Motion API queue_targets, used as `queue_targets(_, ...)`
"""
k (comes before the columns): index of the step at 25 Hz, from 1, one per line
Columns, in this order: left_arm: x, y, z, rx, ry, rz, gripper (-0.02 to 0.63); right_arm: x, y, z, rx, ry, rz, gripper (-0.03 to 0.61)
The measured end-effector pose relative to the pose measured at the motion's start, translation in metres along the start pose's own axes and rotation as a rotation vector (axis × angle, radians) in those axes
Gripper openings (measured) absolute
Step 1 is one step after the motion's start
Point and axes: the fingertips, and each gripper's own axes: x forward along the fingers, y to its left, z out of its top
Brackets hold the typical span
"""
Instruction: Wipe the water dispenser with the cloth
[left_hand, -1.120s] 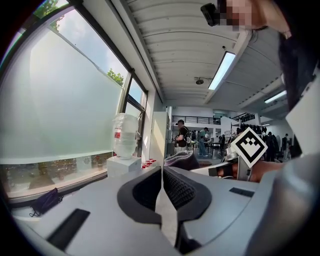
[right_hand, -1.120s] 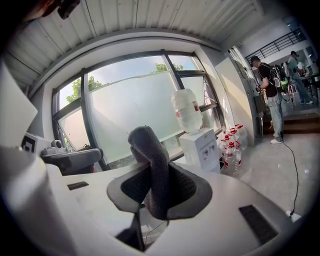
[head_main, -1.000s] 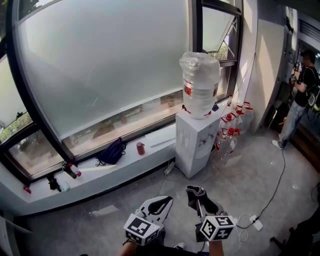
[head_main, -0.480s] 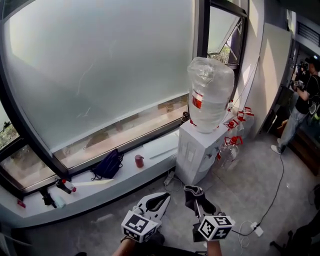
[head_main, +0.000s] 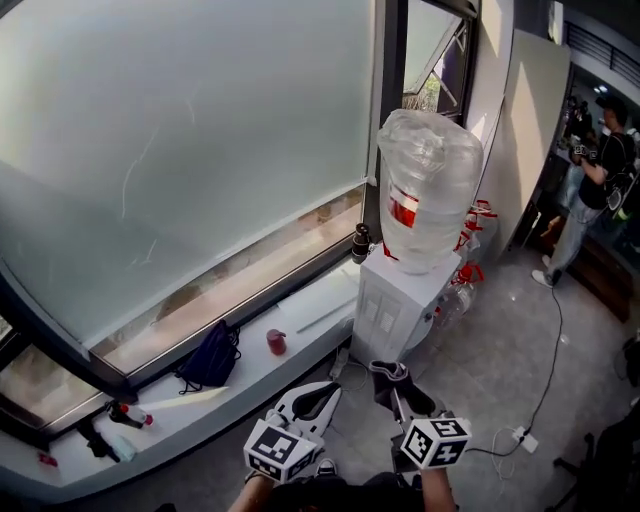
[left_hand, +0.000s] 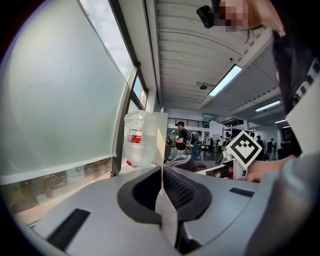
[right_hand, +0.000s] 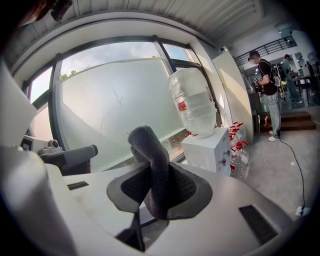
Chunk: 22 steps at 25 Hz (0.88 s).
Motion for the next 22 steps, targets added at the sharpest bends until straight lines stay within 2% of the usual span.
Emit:
queue_targets(5, 0.017, 0.03, -0.002, -0.021, -0.006, -0.022, 0.025, 0.039, -0.013, 0.019, -0.025, 0.006, -0.045, 0.103)
queue_targets(12, 0.047, 0.066, -0.001, -0.01, 0.0, -0.018, 0.025, 0.117, -0.049, 0.048, 0.065, -0.009, -0.064, 0.103)
queue_targets(22, 0.117, 0.142, 0.017, -0.01, 0.01, 0.088, 0.025, 0.27, -0.09, 0.094, 0.227, 0.008, -0.07, 0.103)
